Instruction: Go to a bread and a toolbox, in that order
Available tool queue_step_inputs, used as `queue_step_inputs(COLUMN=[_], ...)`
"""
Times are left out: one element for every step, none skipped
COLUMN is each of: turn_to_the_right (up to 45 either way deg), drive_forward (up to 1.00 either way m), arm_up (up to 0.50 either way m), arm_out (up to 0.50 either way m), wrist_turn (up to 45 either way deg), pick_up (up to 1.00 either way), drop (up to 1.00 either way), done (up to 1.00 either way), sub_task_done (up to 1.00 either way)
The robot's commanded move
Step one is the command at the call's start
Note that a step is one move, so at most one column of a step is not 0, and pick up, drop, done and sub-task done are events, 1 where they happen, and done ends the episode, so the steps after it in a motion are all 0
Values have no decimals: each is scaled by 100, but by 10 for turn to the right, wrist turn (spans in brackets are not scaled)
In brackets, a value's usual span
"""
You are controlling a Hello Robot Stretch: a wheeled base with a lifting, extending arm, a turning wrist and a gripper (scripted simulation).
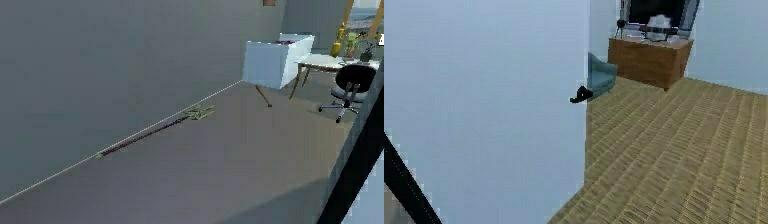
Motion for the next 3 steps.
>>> queue_step_inputs(turn_to_the_right=[0, 390, 0], drive_forward=[60, 0, 100], arm_up=[0, 0, 0], arm_out=[0, 0, 0], wrist_turn=[0, 0, 0], pick_up=[0, 0, 0], drop=[0, 0, 0], done=[0, 0, 0], sub_task_done=[0, 0, 0])
